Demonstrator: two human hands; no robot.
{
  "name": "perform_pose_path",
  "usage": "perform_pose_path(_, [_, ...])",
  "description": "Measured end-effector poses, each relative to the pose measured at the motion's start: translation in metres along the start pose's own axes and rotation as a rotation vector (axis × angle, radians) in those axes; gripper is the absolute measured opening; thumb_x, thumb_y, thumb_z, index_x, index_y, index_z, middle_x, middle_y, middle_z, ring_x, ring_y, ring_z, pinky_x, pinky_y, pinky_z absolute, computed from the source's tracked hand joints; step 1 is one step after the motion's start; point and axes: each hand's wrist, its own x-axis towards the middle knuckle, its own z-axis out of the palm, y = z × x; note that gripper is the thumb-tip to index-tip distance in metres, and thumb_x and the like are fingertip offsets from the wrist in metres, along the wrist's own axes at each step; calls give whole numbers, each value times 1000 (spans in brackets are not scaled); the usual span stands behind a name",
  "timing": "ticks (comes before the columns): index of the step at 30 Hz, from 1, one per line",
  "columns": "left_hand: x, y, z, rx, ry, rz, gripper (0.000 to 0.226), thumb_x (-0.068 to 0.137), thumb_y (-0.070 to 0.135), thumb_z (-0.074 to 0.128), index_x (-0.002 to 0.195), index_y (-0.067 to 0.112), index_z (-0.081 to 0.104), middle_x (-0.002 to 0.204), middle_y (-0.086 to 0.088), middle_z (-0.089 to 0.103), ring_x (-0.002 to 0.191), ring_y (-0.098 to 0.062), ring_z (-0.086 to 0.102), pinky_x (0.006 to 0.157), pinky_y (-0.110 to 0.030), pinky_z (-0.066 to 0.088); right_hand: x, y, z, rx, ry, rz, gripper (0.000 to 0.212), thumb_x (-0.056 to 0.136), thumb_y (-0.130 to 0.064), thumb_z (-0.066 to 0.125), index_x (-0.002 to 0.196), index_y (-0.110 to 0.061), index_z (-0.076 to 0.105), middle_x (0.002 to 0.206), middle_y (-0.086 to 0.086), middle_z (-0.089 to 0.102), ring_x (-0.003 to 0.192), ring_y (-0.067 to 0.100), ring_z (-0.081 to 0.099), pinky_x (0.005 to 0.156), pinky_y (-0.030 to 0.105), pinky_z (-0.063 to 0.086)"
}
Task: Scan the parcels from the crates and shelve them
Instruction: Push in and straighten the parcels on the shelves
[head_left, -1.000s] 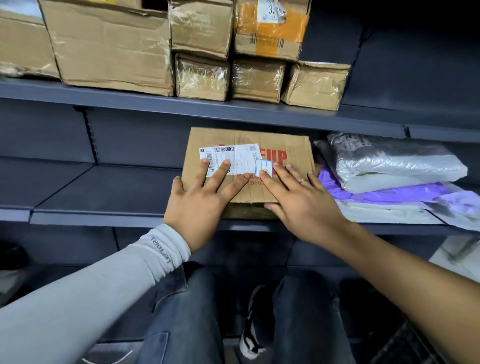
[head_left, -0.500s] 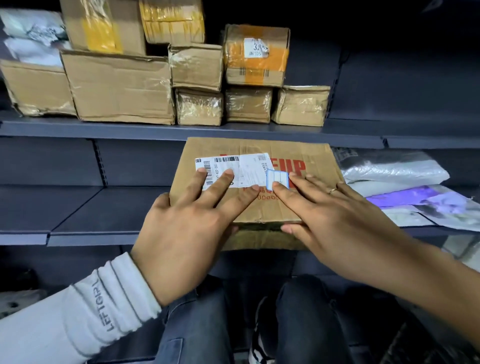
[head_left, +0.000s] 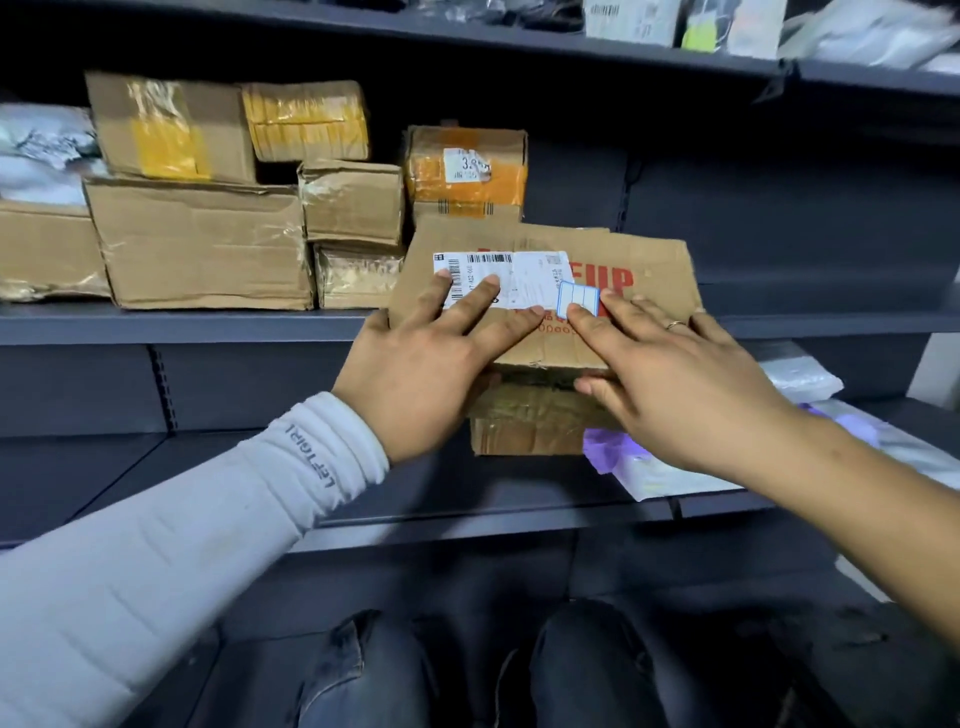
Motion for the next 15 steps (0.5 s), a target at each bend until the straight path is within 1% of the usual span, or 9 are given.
perform_pose_path(3, [35,5,10,-27,-38,34,63,109,48,34,157,57,-7,174,9,-2,160,-28,2,111,-60,37,14,17,13,10,-1,68,68,105,-60,30,164,-38,4,175,-1,6,161,20,8,123,64,17])
perform_pose_path(5, [54,10,17,-25,-32,54,63,110,47,36,157,58,-5,174,10,-1,160,-28,3,110,-60,37,21,28,21,19,3,107,67,106,-60,31,163,-38,4,174,-2,6,160,20,8,122,66,19])
perform_pose_path(8, [76,16,28,-12,-24,83,64,110,46,35,156,58,-8,174,11,-3,160,-28,1,110,-59,37,28,44,32,36,40,143,67,106,-60,31,163,-38,5,174,-1,7,160,21,9,121,62,23])
perform_pose_path(11, [93,21,36,-14,-32,112,63,111,44,35,155,58,-8,174,11,-4,160,-28,-1,114,-62,33,31,57,40,46,66,160,68,105,-61,29,164,-37,5,174,-1,10,160,21,12,121,55,27])
perform_pose_path(13, [105,24,37,-14,-31,133,61,111,44,34,157,56,-5,174,11,-4,160,-27,-1,117,-62,30,32,67,45,53,114,160,67,104,-63,26,163,-38,10,173,-2,16,159,21,18,119,52,31])
perform_pose_path(15, [116,27,39,-11,-32,152,60,110,45,32,157,55,-4,174,11,-5,160,-27,-2,117,-63,29,32,79,49,91,162,150,65,102,-64,27,162,-40,22,170,-5,24,156,21,25,118,50,34])
